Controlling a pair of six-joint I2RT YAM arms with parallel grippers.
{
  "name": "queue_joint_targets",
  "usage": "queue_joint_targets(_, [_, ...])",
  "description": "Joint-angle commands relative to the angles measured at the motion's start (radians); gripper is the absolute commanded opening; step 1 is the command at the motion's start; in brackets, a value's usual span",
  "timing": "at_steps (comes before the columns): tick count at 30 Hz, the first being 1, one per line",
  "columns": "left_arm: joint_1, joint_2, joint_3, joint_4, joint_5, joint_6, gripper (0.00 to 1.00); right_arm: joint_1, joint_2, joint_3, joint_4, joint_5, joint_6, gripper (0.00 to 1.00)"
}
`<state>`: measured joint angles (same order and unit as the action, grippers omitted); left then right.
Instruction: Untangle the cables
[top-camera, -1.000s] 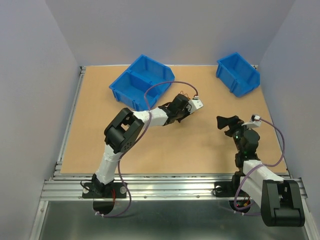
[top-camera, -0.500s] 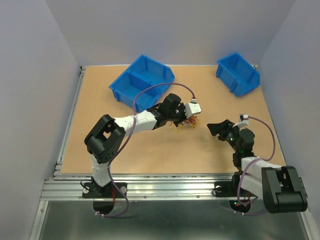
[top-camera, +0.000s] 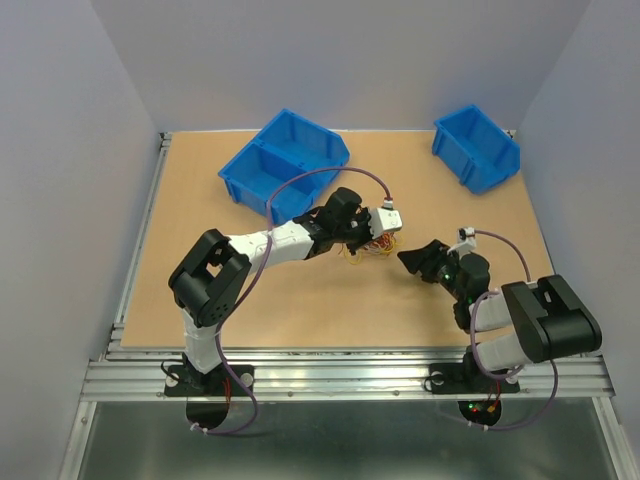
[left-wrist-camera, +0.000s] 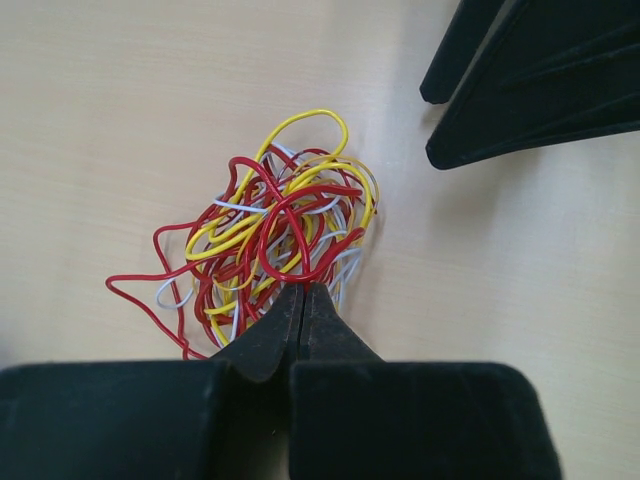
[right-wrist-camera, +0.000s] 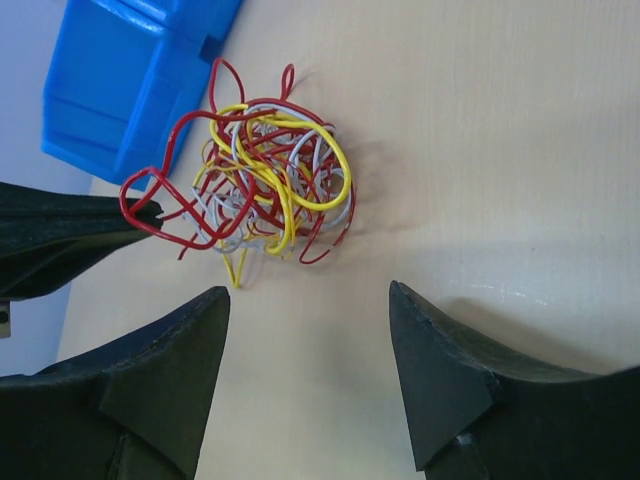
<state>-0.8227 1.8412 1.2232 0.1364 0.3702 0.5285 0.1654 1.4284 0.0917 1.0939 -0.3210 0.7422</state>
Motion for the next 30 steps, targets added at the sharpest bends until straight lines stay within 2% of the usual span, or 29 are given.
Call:
queue_joint_targets(1, [-0.004, -0.013, -0.005, 0.019, 0.015, 0.025, 0.00, 0.013, 0.075, 0.063, 0.150, 0.066, 0.068, 0.68])
queue_joint_targets(8, [-0.007, -0.036, -0.034, 0.054, 0.004, 0.028, 0.00, 0.020, 0.256, 0.172, 0.227, 0.063, 0.126, 0.63])
queue_joint_targets(10, [-0.009, -0.037, -0.037, 0.054, 0.007, 0.031, 0.00, 0.022, 0.320, 0.204, 0.265, 0.053, 0.143, 0.56])
queue_joint_targets(12, [-0.010, -0.036, -0.039, 0.055, 0.003, 0.031, 0.00, 0.022, 0.358, 0.223, 0.293, 0.030, 0.149, 0.40])
queue_joint_targets(13, [-0.012, -0.036, -0.039, 0.057, -0.005, 0.031, 0.00, 0.022, 0.384, 0.235, 0.294, 0.016, 0.152, 0.34])
queue_joint_targets(14, [-0.012, -0.037, -0.039, 0.060, -0.014, 0.030, 0.00, 0.022, 0.395, 0.247, 0.294, 0.004, 0.154, 0.33])
queue_joint_targets(16, [-0.012, -0.043, -0.044, 0.072, -0.033, 0.021, 0.00, 0.023, 0.405, 0.243, 0.300, -0.010, 0.154, 0.20])
queue_joint_targets(17, [-0.012, -0.048, -0.047, 0.080, -0.043, 0.015, 0.00, 0.023, 0.400, 0.235, 0.304, -0.009, 0.152, 0.13])
queue_joint_targets(18, [-0.012, -0.060, -0.056, 0.091, -0.053, 0.011, 0.00, 0.023, 0.394, 0.229, 0.302, 0.000, 0.148, 0.00])
queue_joint_targets(23, [-0.012, -0.125, -0.103, 0.175, -0.128, -0.022, 0.00, 0.023, 0.296, 0.158, 0.290, 0.071, 0.097, 0.01])
queue_joint_targets(30, [-0.001, -0.262, -0.197, 0.278, -0.198, -0.062, 0.00, 0.023, 0.065, 0.062, 0.152, 0.223, 0.022, 0.01])
